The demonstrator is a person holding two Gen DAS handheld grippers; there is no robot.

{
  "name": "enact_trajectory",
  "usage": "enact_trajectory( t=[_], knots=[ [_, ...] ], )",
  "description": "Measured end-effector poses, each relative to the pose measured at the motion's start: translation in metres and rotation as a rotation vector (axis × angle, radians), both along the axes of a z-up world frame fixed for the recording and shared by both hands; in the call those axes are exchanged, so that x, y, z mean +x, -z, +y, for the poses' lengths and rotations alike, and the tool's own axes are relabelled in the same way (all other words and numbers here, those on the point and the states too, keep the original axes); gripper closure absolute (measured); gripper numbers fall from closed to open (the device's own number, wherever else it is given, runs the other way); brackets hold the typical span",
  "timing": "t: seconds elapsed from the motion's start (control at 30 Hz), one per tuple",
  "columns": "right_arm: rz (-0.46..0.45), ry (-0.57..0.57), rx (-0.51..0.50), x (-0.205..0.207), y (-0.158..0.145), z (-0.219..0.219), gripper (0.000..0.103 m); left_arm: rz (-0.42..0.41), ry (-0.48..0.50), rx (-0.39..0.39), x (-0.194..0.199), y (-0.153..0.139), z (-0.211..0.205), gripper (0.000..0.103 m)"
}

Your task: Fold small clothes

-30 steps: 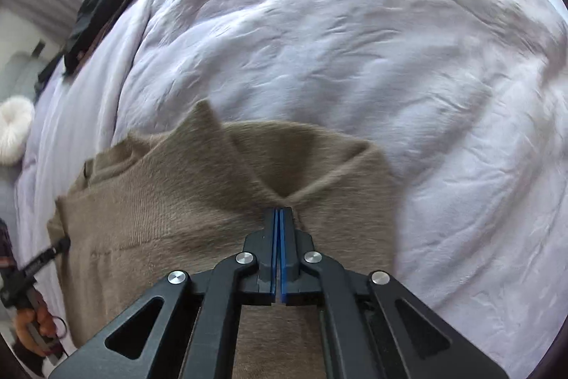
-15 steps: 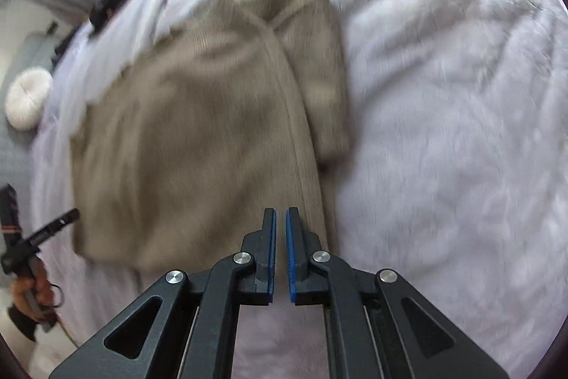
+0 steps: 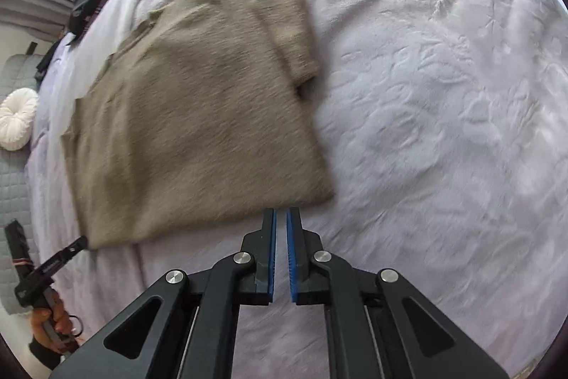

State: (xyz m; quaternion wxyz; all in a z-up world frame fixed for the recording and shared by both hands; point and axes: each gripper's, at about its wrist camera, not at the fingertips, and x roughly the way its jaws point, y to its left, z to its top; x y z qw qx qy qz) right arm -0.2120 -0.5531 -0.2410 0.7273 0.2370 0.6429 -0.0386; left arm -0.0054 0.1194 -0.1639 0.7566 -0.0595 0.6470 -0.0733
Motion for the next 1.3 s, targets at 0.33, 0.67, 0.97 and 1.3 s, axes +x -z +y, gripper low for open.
enact_trajectory(
  t=[0.33, 0.67, 0.97, 1.3],
  knots=[
    [0.011, -0.085, 0.079, -0.017, -0.011, 0.074, 0.096, -0.018, 0.060, 0.026, -0.023, -0.013, -0.003, 0.097],
    [0.032, -0.148, 0.129, -0.017, -0.008, 0.133, 0.096, -0.080, -0.003, 0.030, -0.034, -0.018, 0.021, 0.001],
    [0.032, -0.188, 0.147, -0.010, -0.003, 0.178, 0.040, -0.044, -0.038, 0.036, -0.021, -0.010, 0.044, 0.001],
    [0.046, -0.108, 0.401, 0.005, 0.029, 0.210, 0.036, -0.003, -0.069, -0.008, -0.013, -0.004, 0.064, 0.001]
  ],
)
